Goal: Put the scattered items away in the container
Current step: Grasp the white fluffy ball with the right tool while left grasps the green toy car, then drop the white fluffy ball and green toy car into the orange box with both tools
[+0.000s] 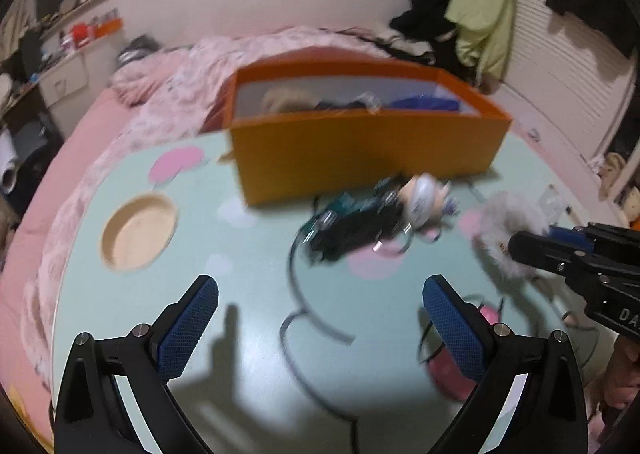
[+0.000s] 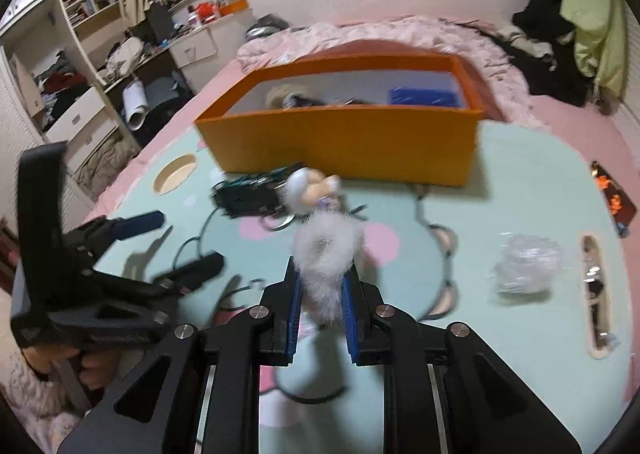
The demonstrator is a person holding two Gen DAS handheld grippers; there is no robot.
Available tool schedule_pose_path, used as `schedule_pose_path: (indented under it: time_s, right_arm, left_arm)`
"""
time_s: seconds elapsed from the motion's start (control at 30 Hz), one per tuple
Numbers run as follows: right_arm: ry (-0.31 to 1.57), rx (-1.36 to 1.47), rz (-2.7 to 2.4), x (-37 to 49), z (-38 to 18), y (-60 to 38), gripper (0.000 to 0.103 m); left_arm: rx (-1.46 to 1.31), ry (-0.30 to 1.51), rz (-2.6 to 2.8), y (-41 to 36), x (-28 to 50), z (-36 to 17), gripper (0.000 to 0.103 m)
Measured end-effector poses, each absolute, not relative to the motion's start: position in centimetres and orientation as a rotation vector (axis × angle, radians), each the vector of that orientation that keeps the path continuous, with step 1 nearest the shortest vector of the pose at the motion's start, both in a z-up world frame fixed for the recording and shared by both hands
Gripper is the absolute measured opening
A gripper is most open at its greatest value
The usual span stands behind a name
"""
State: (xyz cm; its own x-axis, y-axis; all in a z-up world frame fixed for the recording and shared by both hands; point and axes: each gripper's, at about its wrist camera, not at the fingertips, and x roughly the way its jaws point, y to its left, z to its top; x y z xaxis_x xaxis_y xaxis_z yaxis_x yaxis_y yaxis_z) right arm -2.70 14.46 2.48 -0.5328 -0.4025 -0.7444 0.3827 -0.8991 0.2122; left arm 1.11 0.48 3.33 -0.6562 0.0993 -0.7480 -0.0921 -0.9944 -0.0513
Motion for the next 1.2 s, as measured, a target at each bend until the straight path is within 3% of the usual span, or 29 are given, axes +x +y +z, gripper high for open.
schedule_pose_path:
  time_s: [0.23, 0.33, 0.4, 0.43, 0.47, 0.5, 0.83, 1.2]
  right_arm:
    - [-0.102, 1.175, -2.431, -3.3, 2.8, 15.6, 0.019]
    - [-0.108, 1.184, -2.425, -3.5, 2.6, 15.7, 0.019]
    - [-0.112, 1.187, -2.423, -3.5, 2.5, 15.7, 0.019]
    - [-0.113, 1.189, -2.422, -3.5, 2.4, 15.7, 0.019]
    - [-0.114, 1.189, -2.421, -3.5, 2.4, 15.8, 0.019]
    - [-0.113, 1.189, -2.422, -3.5, 2.4, 15.8, 0.019]
    - [-0.118, 1.195, -2.427, -3.4, 2.1, 15.8, 0.019]
    - [-0.121, 1.116, -2.428, -3.6, 4.4, 15.0, 0.020]
  left_arm:
    - [-1.160, 0.208, 2.720, 2.6, -2.4, 3.8, 0.100]
    - [-1.203, 0.232, 2.649, 2.9, -3.7, 3.3, 0.080]
    - [-1.213, 0.236, 2.622, 2.9, -3.7, 2.9, 0.053]
    - [-1.212, 0.237, 2.615, 2.9, -3.4, 2.8, 0.045]
    - [-1.214, 0.241, 2.606, 3.0, -3.2, 2.7, 0.027]
    - [-1.213, 0.237, 2.586, 3.0, -2.8, 2.7, 0.023]
    - [-1.145, 0.088, 2.572, 2.0, 1.9, 3.8, 0.022]
    - [-0.974, -0.040, 2.643, 0.7, 1.5, 9.2, 0.022]
